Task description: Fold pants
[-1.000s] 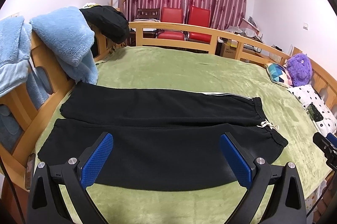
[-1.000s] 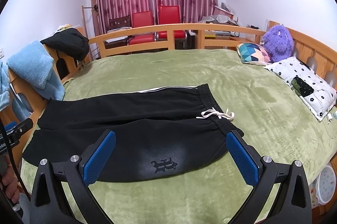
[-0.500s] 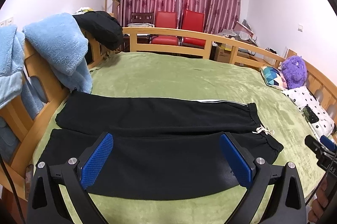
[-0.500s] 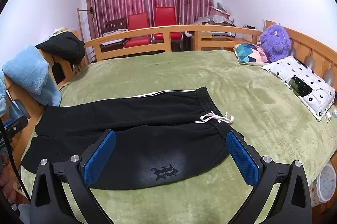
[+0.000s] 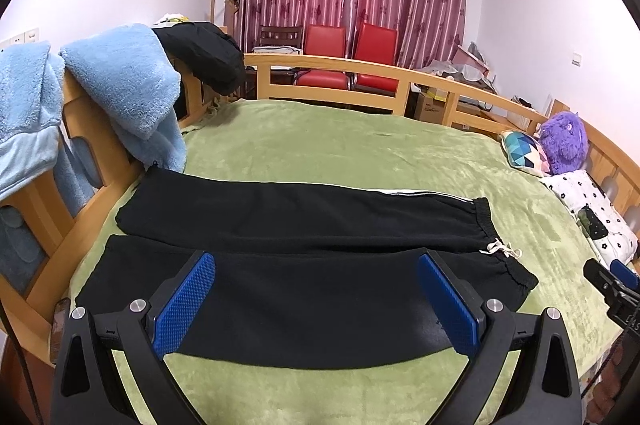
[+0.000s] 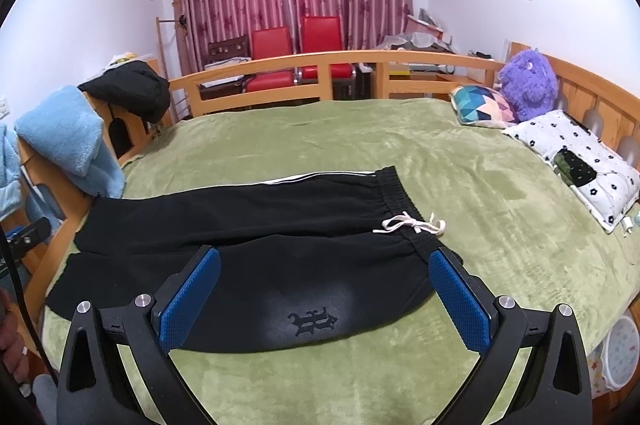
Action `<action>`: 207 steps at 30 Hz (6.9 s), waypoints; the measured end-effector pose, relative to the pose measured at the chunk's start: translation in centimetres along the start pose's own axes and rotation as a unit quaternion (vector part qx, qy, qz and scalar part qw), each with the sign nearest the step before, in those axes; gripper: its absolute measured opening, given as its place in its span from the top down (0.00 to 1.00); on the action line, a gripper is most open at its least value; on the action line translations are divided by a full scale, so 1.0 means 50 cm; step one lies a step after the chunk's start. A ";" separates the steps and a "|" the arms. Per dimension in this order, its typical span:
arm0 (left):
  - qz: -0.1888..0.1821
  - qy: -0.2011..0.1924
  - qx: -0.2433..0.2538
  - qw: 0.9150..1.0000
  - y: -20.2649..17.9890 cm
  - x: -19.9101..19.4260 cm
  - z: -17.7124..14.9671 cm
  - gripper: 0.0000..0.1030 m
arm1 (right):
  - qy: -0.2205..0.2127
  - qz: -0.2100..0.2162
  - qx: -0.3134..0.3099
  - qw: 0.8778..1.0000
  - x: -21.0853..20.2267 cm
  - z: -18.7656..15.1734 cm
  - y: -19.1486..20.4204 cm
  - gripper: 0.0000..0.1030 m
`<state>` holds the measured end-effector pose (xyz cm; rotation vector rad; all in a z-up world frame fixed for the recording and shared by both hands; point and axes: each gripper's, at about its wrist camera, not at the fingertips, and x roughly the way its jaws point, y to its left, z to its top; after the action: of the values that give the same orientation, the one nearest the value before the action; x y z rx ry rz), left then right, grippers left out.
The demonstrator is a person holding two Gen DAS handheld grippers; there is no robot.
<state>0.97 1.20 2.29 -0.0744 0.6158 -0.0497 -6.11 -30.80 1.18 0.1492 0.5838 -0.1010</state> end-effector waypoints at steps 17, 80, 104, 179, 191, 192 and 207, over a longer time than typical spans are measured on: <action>-0.020 -0.006 -0.018 1.000 0.045 0.009 0.006 0.02 | 0.009 0.020 -0.002 1.000 0.018 0.010 0.019 0.01; 0.090 -0.006 -0.178 0.980 0.465 0.581 0.182 0.90 | 0.040 0.103 0.086 0.990 0.624 0.199 -0.057 0.86; 0.062 0.126 -0.168 0.976 0.361 0.563 -0.065 0.21 | 0.153 0.027 0.102 0.983 0.636 -0.025 -0.117 0.24; 0.051 0.159 -0.214 0.962 0.497 0.258 -0.288 0.42 | 0.073 -0.083 0.160 0.981 0.052 -0.209 -0.329 0.40; 0.032 0.150 -0.287 0.945 0.599 0.286 -0.285 0.91 | 0.125 -0.041 0.135 0.982 0.176 -0.226 -0.158 0.40; 0.030 0.142 -0.289 0.946 0.614 0.264 -0.281 0.91 | 0.126 -0.040 0.128 0.983 0.181 -0.225 -0.147 0.40; 0.048 0.168 -0.163 0.971 0.505 0.209 -0.259 0.62 | 0.114 -0.020 0.125 0.985 0.155 -0.236 -0.132 0.40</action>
<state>2.64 24.91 -16.40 -0.3599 0.9625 0.1366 -6.98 -35.73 -13.58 0.3967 0.8025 -0.1984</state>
